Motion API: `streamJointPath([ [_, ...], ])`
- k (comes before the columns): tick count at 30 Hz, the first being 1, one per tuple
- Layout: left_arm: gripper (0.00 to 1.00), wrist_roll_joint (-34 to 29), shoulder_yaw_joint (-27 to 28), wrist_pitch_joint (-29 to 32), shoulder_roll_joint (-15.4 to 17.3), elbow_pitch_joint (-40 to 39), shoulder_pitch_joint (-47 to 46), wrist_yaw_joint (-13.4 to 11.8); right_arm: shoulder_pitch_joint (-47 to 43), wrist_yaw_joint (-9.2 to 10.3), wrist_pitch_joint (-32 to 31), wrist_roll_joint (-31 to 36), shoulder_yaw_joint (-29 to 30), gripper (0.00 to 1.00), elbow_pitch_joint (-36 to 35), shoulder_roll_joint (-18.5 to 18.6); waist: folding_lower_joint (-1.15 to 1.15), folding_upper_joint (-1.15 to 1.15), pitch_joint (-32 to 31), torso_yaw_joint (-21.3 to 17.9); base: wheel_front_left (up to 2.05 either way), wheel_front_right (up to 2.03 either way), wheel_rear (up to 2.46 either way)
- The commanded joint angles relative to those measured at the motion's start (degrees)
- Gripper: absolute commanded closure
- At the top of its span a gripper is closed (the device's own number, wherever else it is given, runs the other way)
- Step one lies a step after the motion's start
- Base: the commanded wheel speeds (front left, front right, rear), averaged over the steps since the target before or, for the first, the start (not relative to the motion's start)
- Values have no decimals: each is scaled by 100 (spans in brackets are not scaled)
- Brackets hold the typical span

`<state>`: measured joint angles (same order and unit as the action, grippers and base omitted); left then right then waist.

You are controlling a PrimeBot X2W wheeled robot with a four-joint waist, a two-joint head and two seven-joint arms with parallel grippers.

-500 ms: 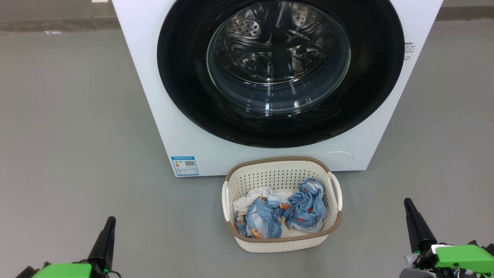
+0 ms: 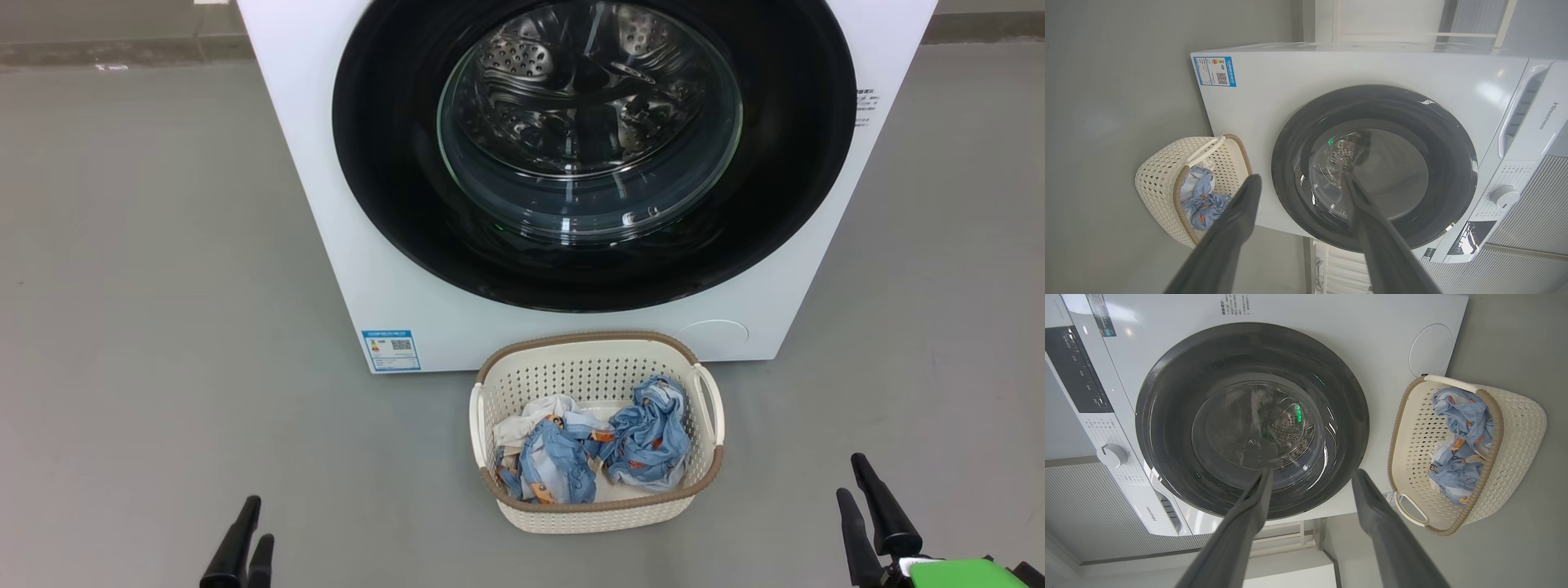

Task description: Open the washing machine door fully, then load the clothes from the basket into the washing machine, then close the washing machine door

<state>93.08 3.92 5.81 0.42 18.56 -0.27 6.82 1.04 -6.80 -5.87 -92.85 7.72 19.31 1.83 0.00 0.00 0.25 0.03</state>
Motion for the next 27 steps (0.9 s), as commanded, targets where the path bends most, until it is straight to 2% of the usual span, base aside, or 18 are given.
streamJointPath([
  [1, 0, -72, 5, -59, 79, -171, -165, 18, 139, -4, 56, 33, -39, 0, -157, 46, 10, 0, -7, 4, 0, 0, 0],
  [3, 0, -111, -7, -93, 87, -191, -159, 18, 139, -5, 88, 57, -63, 0, -164, 54, 13, 0, -15, 7, 0, 0, 0],
  [7, 0, -225, -16, -161, 104, -234, -148, 20, 146, -7, 159, 135, -122, 0, -170, 83, 1, 0, -2, 12, 0, 0, 0],
  [15, 0, -509, -29, -279, 130, -309, -148, 23, 197, -11, 292, 352, -254, 0, -159, 158, 0, 0, 5, 19, 0, 0, 0],
  [27, 0, -1309, -36, -482, 158, -410, -148, 28, 310, -18, 499, 926, -437, 0, -100, 305, 0, 0, 9, 40, 0, 0, 0],
])
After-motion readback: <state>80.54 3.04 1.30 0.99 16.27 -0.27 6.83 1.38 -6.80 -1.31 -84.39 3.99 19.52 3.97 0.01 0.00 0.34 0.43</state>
